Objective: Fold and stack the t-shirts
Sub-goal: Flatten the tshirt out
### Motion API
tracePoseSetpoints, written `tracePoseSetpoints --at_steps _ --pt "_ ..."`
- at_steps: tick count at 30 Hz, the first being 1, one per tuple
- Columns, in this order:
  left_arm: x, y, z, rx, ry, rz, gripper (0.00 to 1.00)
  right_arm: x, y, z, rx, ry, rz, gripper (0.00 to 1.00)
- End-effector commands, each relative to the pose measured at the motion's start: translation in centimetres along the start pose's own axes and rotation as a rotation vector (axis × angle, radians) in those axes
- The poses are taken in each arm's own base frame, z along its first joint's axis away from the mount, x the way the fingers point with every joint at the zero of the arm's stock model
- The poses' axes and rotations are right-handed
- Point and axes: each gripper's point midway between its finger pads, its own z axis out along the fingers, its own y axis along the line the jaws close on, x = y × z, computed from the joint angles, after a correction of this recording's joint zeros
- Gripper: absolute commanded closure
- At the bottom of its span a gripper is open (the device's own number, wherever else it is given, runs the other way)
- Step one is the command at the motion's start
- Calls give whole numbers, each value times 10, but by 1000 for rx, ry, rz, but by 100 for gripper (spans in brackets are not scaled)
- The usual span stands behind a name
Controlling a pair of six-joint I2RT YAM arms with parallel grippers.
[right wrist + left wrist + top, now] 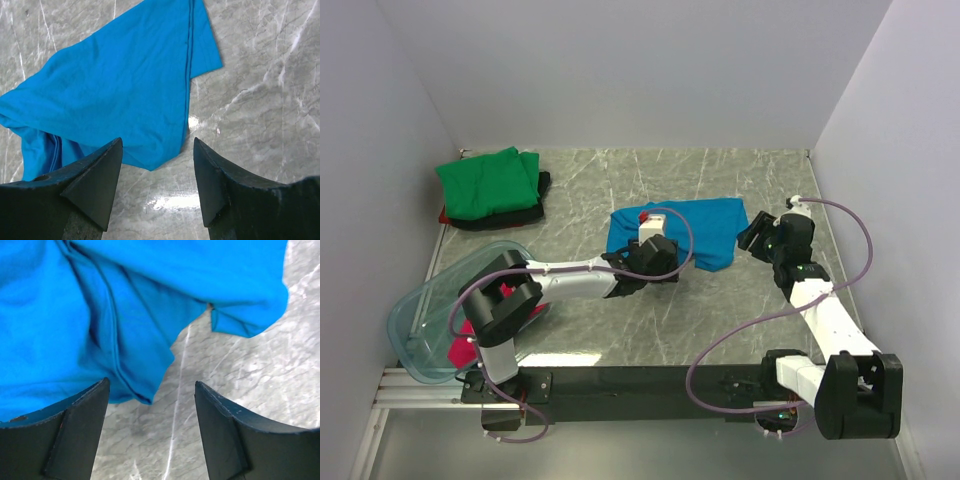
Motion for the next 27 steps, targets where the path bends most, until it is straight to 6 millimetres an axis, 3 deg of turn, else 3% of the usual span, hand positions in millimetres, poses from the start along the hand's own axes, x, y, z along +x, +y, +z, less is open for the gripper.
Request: tracePoseSetpoints --at_steps 1,9,12,17,21,27 --pt "-24 -22 -7 46 -45 -29 27 -25 14 0 -41 -64 -24 35" --pt "-29 -29 -3 42 -47 -16 35 -23 14 2 -44 -54 -25 35" --pt "-23 -15 3 -27 -38 -1 35 -23 14 2 -47 -52 -28 35" --pt "-30 -4 -6 -49 -85 -29 32 -20 15 4 -52 -39 -28 34" --pt "-30 -2 -9 -58 -88 -27 29 -17 15 6 -57 -27 -27 35" --pt "-22 -4 5 -59 -71 -5 27 -18 15 4 -55 -31 -29 34"
